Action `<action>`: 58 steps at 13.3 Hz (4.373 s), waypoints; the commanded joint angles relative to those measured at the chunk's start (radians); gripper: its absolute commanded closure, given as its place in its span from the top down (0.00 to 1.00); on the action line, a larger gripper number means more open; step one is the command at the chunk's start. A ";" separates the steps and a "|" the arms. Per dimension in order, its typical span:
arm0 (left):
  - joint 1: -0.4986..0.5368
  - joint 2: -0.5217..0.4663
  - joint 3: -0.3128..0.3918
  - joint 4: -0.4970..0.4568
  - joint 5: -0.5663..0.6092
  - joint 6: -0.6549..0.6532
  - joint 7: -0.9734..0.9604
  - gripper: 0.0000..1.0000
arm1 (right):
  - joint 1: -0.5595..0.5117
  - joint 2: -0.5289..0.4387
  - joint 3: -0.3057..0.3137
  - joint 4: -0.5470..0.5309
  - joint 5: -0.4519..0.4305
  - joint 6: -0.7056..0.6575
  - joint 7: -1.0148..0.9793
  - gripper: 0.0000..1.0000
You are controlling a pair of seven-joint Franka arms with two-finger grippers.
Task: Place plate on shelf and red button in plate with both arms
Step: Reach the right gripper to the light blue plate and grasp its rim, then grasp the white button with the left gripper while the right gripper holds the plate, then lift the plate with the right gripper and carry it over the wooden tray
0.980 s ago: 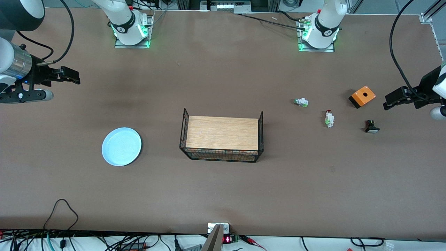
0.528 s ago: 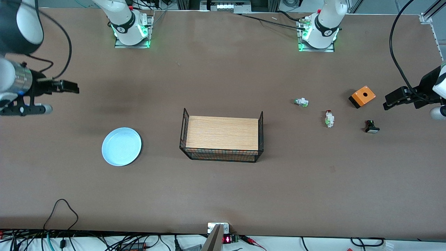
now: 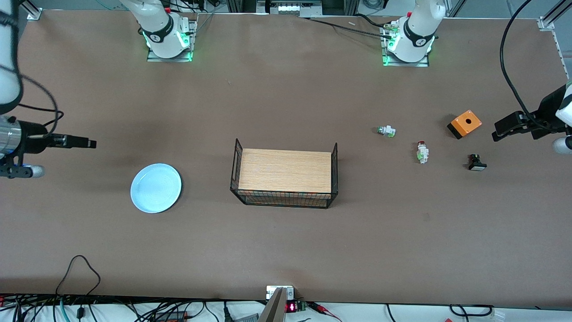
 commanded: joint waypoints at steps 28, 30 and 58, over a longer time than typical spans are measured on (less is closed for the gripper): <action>-0.067 0.289 -0.019 -0.266 -0.012 0.237 -0.005 1.00 | 0.048 0.440 0.011 0.070 0.181 0.487 -0.259 0.96; -0.064 0.280 -0.019 -0.346 -0.012 0.320 -0.003 1.00 | 0.048 0.448 0.011 0.070 0.177 0.499 -0.268 0.84; 0.018 0.233 -0.042 -0.820 -0.017 0.837 0.002 0.93 | 0.059 0.236 0.017 0.075 0.177 0.130 -0.242 0.00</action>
